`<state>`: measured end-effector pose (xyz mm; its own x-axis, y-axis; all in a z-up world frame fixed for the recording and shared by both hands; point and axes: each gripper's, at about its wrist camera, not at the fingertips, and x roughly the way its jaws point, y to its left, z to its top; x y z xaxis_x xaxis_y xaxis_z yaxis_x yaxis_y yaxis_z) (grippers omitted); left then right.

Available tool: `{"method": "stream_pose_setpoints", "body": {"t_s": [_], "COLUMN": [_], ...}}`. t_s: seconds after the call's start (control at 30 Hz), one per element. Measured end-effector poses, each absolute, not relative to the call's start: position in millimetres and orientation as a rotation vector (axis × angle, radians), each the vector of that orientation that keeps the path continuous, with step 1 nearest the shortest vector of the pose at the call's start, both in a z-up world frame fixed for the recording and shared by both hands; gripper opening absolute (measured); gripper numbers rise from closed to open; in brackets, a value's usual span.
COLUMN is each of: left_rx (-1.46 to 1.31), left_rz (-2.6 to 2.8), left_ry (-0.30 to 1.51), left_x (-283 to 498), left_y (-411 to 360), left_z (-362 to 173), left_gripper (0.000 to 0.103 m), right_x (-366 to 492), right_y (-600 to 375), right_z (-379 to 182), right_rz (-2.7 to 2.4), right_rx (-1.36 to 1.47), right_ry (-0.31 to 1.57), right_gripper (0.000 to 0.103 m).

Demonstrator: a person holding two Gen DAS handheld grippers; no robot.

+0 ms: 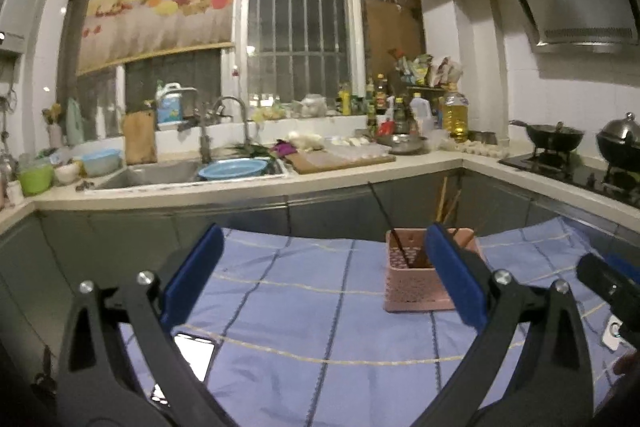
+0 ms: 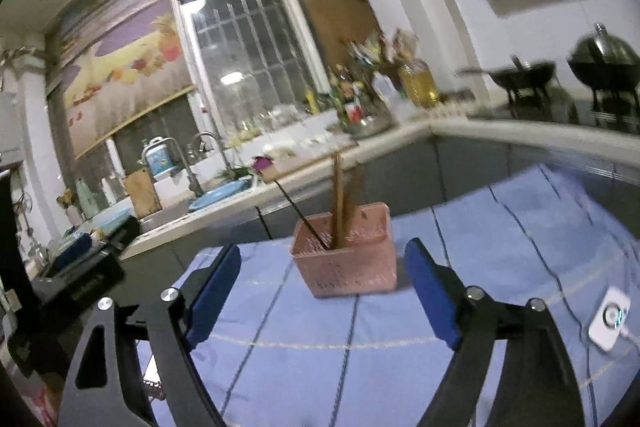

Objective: Organize utensils

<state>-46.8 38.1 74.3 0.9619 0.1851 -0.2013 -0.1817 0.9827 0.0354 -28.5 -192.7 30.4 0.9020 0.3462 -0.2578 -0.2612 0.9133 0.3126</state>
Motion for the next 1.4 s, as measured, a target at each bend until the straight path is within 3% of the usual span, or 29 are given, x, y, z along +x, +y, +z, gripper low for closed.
{"method": "stream_pose_setpoints", "body": {"t_s": [0.4,1.4], "left_rx": [0.1,0.131], "left_rz": [0.102,0.177], "left_ry": [0.172,0.317], "left_x": [-45.4,-39.8], "left_y": [31.0,25.2], "left_z": [80.9,56.5], "left_gripper": [0.097,0.097], "right_x": [-41.3,-44.9], "right_y": [-166.4,-182.3], "right_z": [42.7,22.0], "right_rz": [0.299,0.29], "right_rx": [0.182,0.278], "right_ry": [0.21,0.277], "right_gripper": [0.089,0.089]}}
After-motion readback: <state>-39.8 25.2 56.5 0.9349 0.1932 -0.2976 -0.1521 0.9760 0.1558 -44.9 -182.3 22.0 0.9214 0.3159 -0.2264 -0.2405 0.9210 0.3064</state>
